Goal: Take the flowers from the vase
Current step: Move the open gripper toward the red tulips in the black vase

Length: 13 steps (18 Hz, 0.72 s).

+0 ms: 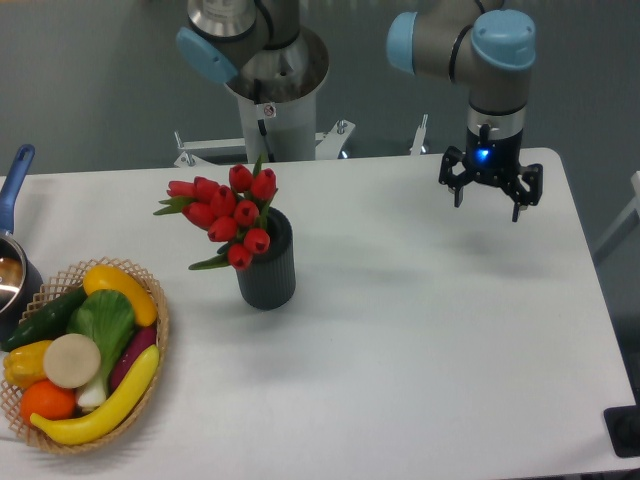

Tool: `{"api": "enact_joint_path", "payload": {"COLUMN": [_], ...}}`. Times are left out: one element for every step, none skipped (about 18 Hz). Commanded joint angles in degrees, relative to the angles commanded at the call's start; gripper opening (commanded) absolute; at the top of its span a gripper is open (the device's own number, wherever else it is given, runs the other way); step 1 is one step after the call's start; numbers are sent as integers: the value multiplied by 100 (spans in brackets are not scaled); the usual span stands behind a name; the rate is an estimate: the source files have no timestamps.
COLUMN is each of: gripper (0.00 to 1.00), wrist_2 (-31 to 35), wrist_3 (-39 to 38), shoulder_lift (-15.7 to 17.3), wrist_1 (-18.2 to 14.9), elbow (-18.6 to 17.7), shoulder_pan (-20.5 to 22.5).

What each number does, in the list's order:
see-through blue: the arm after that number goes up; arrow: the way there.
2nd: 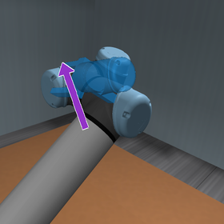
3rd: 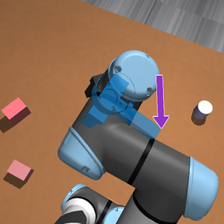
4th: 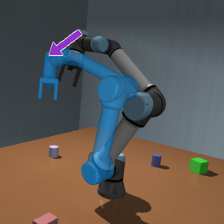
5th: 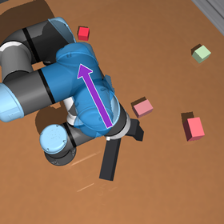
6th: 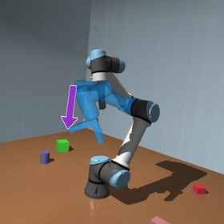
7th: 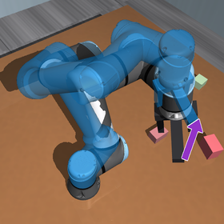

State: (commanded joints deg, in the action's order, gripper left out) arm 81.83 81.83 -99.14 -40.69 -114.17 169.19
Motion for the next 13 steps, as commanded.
{"api": "enact_joint_path", "payload": {"gripper": [100,100,100,100,100,100,100,100,100,100,100,100,100], "wrist_2": [-9,-9,-9,-17,-26,-35,-35,-53,-53,-61,-70,-105,-184], "wrist_3": [0,0,0,-9,-9,-9,-9,-17,-18,-44,-53,-61,-62], "shoulder_lift": [0,9,18,26,26,35,61,88,105,132,167,211,263], "wrist_1": [0,0,0,0,0,9,9,9,17,18,26,44,44], "elbow": [0,-17,-26,-35,-44,-70,-79,-88,-114,-123,-158,-202,-228], "shoulder_pan": [-9,-9,-9,-9,-9,-17,-26,-44,-70,-88,-97,-105,-105]}}
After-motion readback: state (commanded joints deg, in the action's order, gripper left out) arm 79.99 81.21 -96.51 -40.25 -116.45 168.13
